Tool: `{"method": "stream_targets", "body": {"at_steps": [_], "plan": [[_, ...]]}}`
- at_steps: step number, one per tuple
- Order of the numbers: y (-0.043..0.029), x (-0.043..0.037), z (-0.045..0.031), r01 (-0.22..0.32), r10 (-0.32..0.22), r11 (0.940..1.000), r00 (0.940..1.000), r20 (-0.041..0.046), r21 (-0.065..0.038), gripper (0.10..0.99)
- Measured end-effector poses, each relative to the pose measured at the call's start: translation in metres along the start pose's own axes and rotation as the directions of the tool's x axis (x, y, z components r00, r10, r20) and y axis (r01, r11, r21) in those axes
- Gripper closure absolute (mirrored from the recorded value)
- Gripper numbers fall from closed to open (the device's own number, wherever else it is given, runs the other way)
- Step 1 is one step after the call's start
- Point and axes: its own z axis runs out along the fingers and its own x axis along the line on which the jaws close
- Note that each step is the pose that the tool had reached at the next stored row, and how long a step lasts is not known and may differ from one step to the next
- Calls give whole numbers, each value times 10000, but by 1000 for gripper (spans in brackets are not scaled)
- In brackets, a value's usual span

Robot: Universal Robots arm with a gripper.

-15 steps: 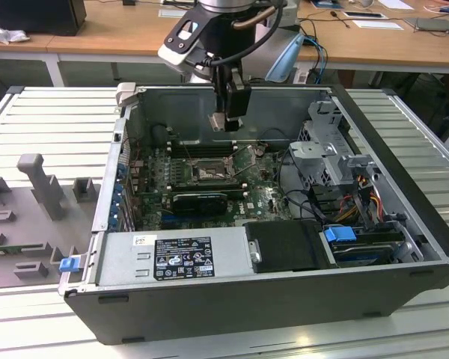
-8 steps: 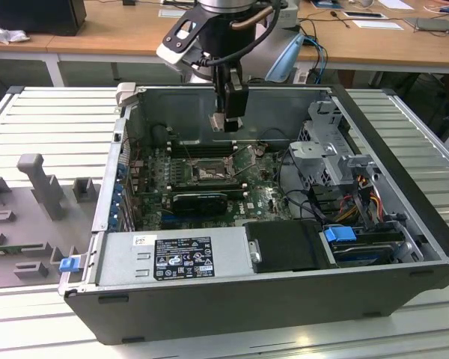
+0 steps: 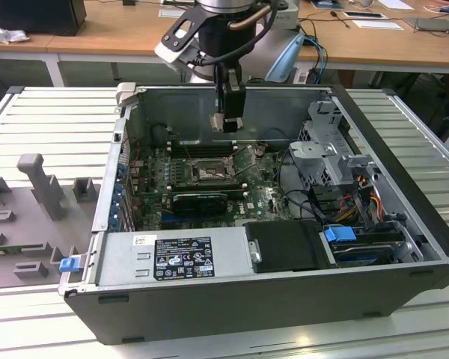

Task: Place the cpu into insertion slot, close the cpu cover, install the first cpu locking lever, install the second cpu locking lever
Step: 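Place the cpu into insertion slot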

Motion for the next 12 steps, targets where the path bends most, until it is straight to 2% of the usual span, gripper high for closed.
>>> {"method": "stream_targets", "body": {"at_steps": [5,8,12], "plan": [[-1,0,4,-660,660,9978,9978,59,-12,557],[-7,0,13,-799,799,9968,9968,69,-17,557],[-14,-2,88,-839,839,9965,9964,74,-17,557]]}}
